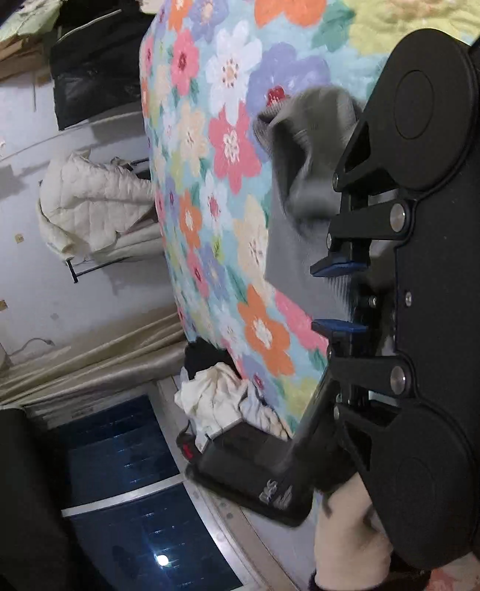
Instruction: Fold clothes
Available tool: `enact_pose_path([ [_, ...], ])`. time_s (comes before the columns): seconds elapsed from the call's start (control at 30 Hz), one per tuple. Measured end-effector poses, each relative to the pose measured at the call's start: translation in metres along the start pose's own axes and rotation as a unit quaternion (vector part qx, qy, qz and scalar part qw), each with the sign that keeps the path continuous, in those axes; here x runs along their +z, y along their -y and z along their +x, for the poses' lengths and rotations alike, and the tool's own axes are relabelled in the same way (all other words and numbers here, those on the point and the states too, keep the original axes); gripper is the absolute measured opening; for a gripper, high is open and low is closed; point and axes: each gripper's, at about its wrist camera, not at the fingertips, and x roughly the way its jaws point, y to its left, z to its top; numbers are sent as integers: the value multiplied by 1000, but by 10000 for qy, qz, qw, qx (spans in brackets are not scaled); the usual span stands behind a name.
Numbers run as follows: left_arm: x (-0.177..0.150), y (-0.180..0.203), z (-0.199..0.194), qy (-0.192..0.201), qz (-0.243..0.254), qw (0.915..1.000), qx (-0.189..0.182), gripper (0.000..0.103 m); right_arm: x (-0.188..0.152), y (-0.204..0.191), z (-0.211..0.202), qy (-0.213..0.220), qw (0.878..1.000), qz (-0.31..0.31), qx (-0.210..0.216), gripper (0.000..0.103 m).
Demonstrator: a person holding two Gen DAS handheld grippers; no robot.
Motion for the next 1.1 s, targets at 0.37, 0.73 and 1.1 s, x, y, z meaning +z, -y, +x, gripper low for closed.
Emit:
enact_pose_path([
  [0.37, -1, 2, -3, -13, -25, 10000, 16, 18, -49, 48, -58, -565, 9878, 605, -1323, 47],
  [0.73, 6, -1, 0, -24, -64, 10000, -9, 18, -42, 76, -18, -460, 9874, 726, -1327, 59],
  [1.1, 19, -10, 1, 98, -56, 9999, -69, 19, -26, 70, -52, -277, 9879, 1167, -986, 10],
])
